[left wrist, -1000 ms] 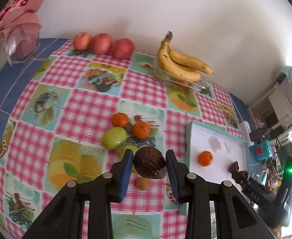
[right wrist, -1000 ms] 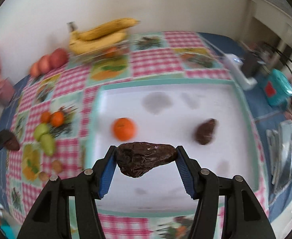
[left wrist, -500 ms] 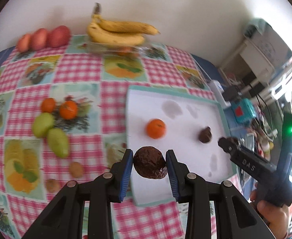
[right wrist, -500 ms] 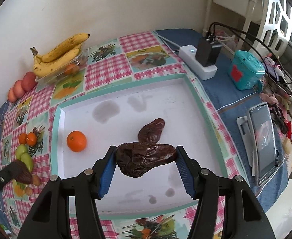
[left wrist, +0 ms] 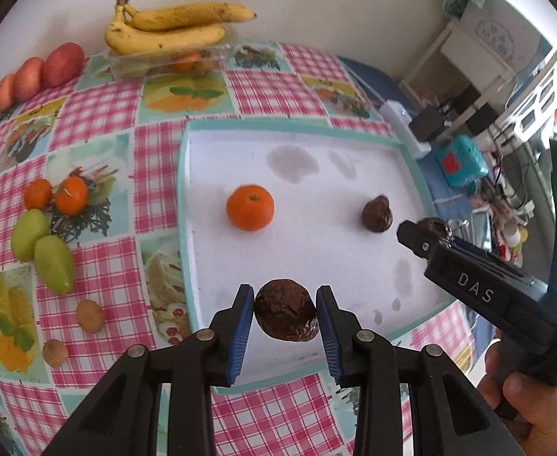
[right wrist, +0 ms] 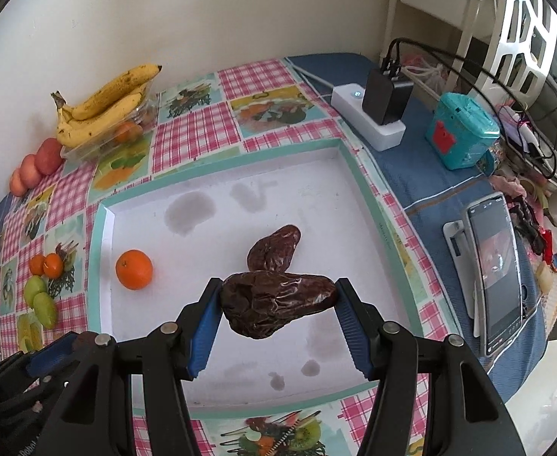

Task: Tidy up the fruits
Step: 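Lift the date with the right tool while the left tool carries the dark fruit over the tray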

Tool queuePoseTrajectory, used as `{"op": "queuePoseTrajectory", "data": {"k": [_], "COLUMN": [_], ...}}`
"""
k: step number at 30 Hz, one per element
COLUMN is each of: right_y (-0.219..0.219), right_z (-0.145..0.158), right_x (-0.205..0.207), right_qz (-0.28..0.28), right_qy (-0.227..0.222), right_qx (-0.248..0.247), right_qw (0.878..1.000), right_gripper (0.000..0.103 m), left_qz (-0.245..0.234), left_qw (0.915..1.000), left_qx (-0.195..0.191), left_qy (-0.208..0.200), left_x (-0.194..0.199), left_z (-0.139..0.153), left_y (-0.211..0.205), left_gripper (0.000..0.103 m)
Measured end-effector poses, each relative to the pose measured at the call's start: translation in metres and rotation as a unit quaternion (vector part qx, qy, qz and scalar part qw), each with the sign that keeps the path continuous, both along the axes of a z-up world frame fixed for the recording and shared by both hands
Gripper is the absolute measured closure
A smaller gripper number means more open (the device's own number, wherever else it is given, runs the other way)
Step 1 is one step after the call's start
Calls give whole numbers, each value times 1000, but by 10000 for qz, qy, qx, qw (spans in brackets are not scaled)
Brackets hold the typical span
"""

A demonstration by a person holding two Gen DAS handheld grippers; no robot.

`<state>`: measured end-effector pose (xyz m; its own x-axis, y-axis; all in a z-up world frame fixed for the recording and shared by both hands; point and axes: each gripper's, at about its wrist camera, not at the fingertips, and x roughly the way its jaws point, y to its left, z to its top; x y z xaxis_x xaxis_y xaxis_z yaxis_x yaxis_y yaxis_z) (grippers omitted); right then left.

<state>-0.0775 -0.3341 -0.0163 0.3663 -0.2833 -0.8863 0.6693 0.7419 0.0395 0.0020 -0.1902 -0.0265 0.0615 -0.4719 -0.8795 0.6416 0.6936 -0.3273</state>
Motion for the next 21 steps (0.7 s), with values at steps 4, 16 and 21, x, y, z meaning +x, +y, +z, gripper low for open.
{"op": "queuePoseTrajectory", "data": {"k": [4, 16, 21], "right_y": [2, 1, -1], "right_z": [-14, -48, -57], "right_x": [6, 14, 14], "right_qz": [81, 133, 94], "right_qy": [159, 615, 714], "right_qx": [126, 295, 346], "right_qw": [9998, 9976, 9968], "right_gripper": [42, 42, 42], "left_qz": [-120, -110, -115], "left_qw": [9997, 9985, 9983], "left_qx": [209, 524, 576], "left_qy": [46, 77, 32], "left_x": [-5, -4, -3], "left_z": [-13, -34, -38], "left_y": [-9, -17, -19], "left_gripper": [67, 66, 66]}}
